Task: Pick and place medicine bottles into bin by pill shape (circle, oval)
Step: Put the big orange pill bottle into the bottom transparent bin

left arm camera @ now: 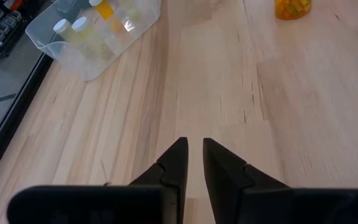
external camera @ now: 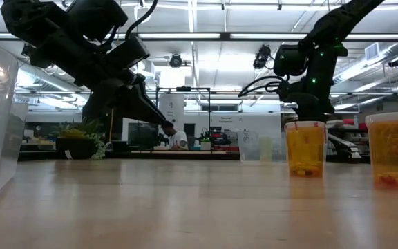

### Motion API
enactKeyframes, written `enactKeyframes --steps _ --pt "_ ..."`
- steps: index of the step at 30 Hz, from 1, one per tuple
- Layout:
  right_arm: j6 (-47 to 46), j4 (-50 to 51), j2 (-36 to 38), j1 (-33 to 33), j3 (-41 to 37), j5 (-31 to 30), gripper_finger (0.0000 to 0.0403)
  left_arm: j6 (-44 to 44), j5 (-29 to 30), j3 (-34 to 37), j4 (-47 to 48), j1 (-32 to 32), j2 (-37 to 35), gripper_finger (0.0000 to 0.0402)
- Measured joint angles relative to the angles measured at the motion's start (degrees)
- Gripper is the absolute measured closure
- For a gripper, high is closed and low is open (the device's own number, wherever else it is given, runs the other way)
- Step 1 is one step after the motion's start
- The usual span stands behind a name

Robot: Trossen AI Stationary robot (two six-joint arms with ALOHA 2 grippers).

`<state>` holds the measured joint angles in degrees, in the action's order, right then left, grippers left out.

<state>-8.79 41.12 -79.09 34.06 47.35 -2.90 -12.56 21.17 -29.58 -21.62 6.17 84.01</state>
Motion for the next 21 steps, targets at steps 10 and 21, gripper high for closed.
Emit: enactKeyframes --steps 10,21 --pt "1.96 4.6 -0.02 0.04 6.67 -1.86 0.0224 -0.93 -0.02 0.0 -3.44 0.0 -0.02 0.034" --pt "-1.32 16.2 1.97 -7.92 13.85 -1.49 0.0224 0.32 -10.21 -0.03 -15.18 0.07 0.48 0.0322"
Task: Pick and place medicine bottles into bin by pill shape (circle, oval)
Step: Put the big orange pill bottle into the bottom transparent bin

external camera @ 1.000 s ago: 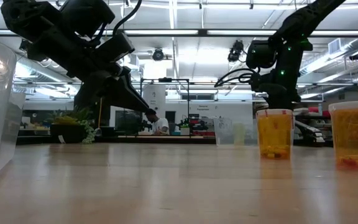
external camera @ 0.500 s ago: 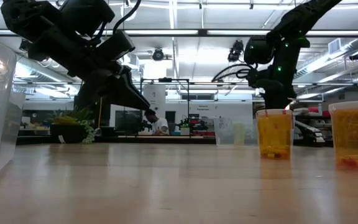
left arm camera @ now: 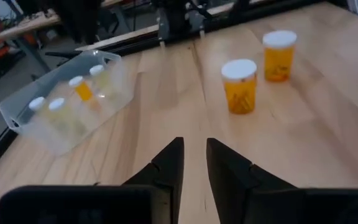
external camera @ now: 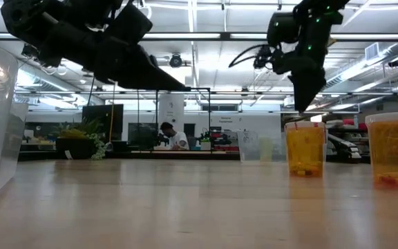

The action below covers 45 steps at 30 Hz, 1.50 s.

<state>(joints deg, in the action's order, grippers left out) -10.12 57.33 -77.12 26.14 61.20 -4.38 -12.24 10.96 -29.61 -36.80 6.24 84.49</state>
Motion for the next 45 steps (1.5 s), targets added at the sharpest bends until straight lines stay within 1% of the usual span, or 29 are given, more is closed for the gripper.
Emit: enactKeyframes --steps 3,6,9,13,17,23,29,34,38,45 --pt "-1.97 0.11 3.14 -3.81 -1.3 -0.26 0.0224 2.1 0.09 -0.73 0.28 -0.02 0.0 0.0322" --pt "-5.36 -1.18 7.48 -8.14 -3.43 -3.47 0.0224 2.61 0.09 -2.67 2.54 -0.02 0.0 0.0322" --pt "-9.26 -5.5 11.79 -12.77 -7.07 -7.46 0.0224 2.61 0.06 -5.15 5.88 0.0 0.0 0.0321" --pt "-13.07 -11.72 15.84 -18.96 -13.01 -7.98 0.0224 2.59 -0.98 -7.02 7.28 0.0 0.0 0.0321" --pt "-17.23 -17.13 16.56 -26.03 -18.63 -9.2 0.0227 2.59 -1.22 -7.58 7.96 0.0 0.0 0.0322" --pt "-23.63 -25.72 12.63 -36.0 -25.35 -10.56 0.0238 2.59 -1.33 -7.57 8.5 0.0 0.0 0.0319" --pt "-29.06 -31.87 5.69 -42.18 -27.79 -14.9 0.0244 2.55 -1.28 -7.56 8.46 0.0 0.0 0.0323" --pt "-30.54 -39.07 -1.38 -44.4 -27.77 -15.34 0.0247 2.5 -1.2 -7.58 8.67 0.0 0.0 0.032" --pt "-30.65 -43.74 -6.65 -44.76 -27.77 -15.21 0.0247 2.44 -1.18 -7.55 9.36 0.0 0.0 0.0317" --pt "-31.61 -52.01 -11.19 -45.14 -27.62 -14.14 0.0247 2.11 -1.18 -7.55 10.07 0.0 0.0 0.0322"
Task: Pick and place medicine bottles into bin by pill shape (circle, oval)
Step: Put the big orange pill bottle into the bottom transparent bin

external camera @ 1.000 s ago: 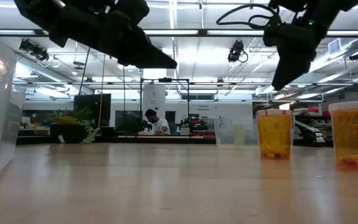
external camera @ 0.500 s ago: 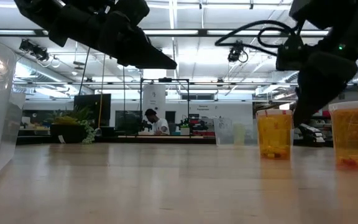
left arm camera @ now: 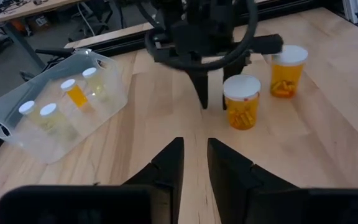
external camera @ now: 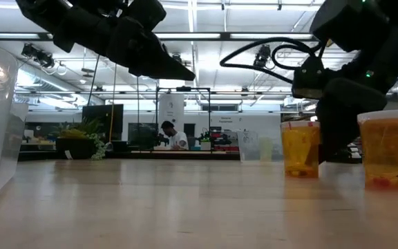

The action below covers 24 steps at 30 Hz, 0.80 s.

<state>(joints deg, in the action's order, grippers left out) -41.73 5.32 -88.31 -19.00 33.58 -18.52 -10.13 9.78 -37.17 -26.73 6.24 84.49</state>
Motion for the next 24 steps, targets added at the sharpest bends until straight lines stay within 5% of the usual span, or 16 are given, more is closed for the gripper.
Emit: enactKeyframes --steps 16,24 --pt "0.59 -1.68 -0.3 -5.04 0.35 -7.08 0.0247 -0.15 0.02 0.0 1.08 0.0 0.0 0.0323" --pt "2.7 5.99 8.56 -4.72 0.28 -9.88 0.0247 -0.13 0.02 0.0 1.14 0.0 0.0 0.0322"
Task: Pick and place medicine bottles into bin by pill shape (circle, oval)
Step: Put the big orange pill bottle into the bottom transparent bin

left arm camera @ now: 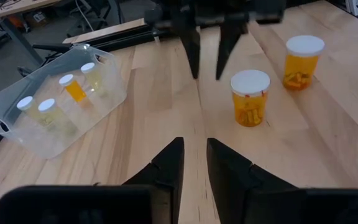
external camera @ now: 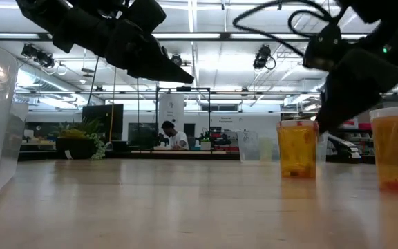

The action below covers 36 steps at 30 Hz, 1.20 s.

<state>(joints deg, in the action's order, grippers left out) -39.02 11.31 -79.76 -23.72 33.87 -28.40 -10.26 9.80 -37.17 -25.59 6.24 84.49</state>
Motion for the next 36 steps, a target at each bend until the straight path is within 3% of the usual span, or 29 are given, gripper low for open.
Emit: enactKeyframes --steps 8,18,27,36 --pt "1.86 3.32 3.68 -6.52 -1.5 -9.76 0.0247 0.07 0.0 0.0 1.12 -0.02 0.0 0.0328" --pt "-10.86 -1.44 -2.32 -19.28 -7.37 -27.75 0.0247 0.35 0.0 0.0 1.99 -0.02 0.01 0.0322" --pt "-14.89 -11.8 -14.03 -19.44 -7.41 -29.82 0.0247 0.59 0.0 0.0 2.58 -0.02 0.0 0.0329" --pt "-14.8 -19.43 -20.17 -19.11 -5.99 -31.17 0.0247 0.59 0.0 0.02 2.82 -0.02 0.0 0.0324"
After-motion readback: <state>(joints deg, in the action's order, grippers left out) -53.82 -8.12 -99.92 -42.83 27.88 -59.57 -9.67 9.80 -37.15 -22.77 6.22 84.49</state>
